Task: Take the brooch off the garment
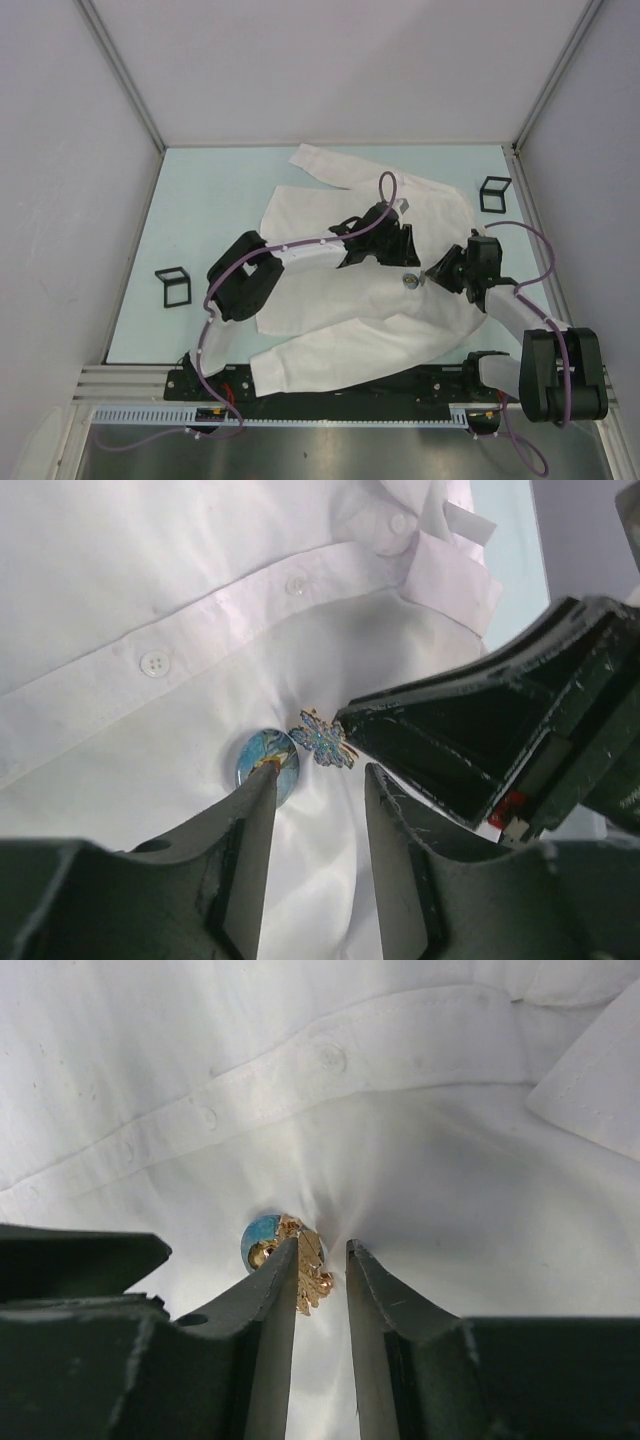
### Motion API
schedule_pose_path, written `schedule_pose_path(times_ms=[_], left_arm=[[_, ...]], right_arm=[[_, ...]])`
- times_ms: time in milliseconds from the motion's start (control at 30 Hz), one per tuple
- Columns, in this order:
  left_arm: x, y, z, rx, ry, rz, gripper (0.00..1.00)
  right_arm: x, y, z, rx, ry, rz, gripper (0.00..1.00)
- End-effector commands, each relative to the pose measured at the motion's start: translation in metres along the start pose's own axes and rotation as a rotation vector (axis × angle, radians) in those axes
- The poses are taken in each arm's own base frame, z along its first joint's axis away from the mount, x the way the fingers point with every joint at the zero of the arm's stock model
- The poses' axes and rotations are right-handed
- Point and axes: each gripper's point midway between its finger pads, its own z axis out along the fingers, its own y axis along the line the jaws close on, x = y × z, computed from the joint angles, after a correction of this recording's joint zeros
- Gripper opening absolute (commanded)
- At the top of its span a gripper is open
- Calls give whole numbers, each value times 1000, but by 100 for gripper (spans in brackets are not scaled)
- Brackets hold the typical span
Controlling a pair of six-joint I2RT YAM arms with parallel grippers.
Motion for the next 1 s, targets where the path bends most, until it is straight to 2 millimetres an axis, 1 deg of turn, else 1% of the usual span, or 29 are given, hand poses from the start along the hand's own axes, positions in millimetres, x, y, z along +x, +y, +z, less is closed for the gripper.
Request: schedule_pose_path(times_ms=[0, 100, 167, 333, 367, 400, 433, 533, 667, 733, 767, 833, 867, 967], left_arm=[[-2, -13, 5, 20, 35, -104, 47], [1, -11, 9, 6, 43, -136, 48], [3, -9, 12, -6, 51, -156, 47], [8, -10, 17, -17, 55, -195, 46], [6, -12, 18, -15, 51, -198, 45], [8, -10, 20, -20, 57, -208, 45], [6, -15, 21, -15, 51, -205, 47], [5, -14, 24, -33, 45, -207, 51], [1, -15, 25, -38, 25, -213, 52], [-2, -16, 26, -46, 19, -210, 52], [2, -11, 29, -65, 29, -212, 51], [1, -11, 31, -68, 26, -214, 50], [2, -7, 32, -81, 29, -217, 49], [5, -6, 34, -93, 32, -216, 48]], right_arm=[[-15, 15, -1, -36, -40, -37, 28], [-14, 13, -1, -25, -38, -33, 24], [-14, 13, -1, -23, -40, -28, 20], [-14, 15, -2, -29, -42, -22, 10], [-14, 16, -3, -34, -44, -22, 9], [-13, 16, -2, -37, -41, -23, 8], [-13, 17, -2, -40, -41, -23, 8], [-12, 18, -2, -42, -39, -24, 5], [-11, 19, -2, -49, -35, -19, 2], [-10, 19, -2, -53, -32, -16, 2], [-9, 19, -2, -55, -28, -16, 2], [-10, 21, -3, -60, -31, -11, 2], [-10, 21, -3, -62, -31, -11, 2], [-12, 22, -4, -65, -38, -13, 2]])
